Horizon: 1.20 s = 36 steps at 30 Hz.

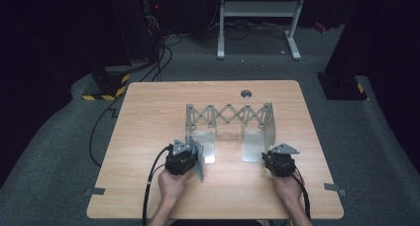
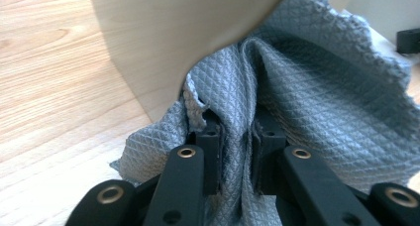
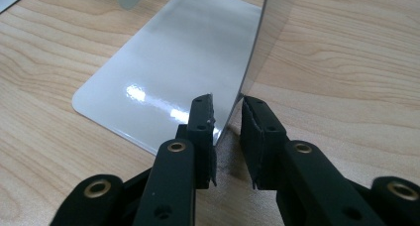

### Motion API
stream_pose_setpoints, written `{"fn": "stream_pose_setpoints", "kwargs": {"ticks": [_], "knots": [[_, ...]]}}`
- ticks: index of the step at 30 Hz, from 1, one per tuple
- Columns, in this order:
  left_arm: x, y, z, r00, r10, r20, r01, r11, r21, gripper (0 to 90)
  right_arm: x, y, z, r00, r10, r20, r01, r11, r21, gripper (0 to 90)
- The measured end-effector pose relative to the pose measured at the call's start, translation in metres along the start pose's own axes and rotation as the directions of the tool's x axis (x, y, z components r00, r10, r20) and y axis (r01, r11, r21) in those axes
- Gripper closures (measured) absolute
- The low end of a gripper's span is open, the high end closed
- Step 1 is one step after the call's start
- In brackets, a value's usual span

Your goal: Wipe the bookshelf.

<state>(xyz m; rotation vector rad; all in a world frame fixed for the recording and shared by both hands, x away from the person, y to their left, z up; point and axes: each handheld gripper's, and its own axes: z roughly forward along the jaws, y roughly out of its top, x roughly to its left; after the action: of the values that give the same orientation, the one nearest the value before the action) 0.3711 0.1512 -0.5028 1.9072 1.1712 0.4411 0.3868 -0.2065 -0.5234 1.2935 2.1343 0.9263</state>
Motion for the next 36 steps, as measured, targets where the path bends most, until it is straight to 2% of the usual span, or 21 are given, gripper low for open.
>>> {"fn": "stream_pose_setpoints", "kwargs": {"ticks": [1,11,16,20,27,33,36], "knots": [[0.003,0.0,0.0,0.9999,-0.011,-0.004,0.011,0.9999,-0.001,77.8,0.0,0.0,0.0,1.0,0.002,0.0,-0.002,1.0,0.0,75.5],[0.02,0.005,-0.001,0.9985,-0.028,-0.046,0.028,0.9996,0.004,77.8,0.0,0.0,0.0,1.0,0.002,0.0,-0.002,1.0,0.0,75.5],[0.026,0.006,0.002,0.997,-0.054,-0.056,0.054,0.9985,-0.005,77.9,0.0,0.0,0.0,1.0,0.0,0.001,0.0,1.0,0.0,75.5],[0.021,0.003,0.006,0.9973,-0.043,-0.06,0.043,0.999,0.009,77.9,0.0,0.0,0.0,1.0,0.001,0.001,-0.001,1.0,0.0,75.5],[0.007,-0.004,0.014,0.9977,0.005,-0.068,-0.002,0.9988,0.049,77.9,0.0,0.0,0.0,1.0,0.0,0.0,0.0,1.0,0.0,75.5],[-0.006,-0.003,0.014,0.9986,0.022,-0.048,-0.02,0.9989,0.042,77.9,0.0,0.0,0.0,1.0,0.001,-0.001,-0.001,1.0,0.001,75.5],[-0.012,-0.002,0.017,0.9973,0.054,-0.05,-0.052,0.9974,0.051,77.9,0.0,0.0,0.0,1.0,0.001,0.0,-0.001,1.0,0.001,75.5]]}}
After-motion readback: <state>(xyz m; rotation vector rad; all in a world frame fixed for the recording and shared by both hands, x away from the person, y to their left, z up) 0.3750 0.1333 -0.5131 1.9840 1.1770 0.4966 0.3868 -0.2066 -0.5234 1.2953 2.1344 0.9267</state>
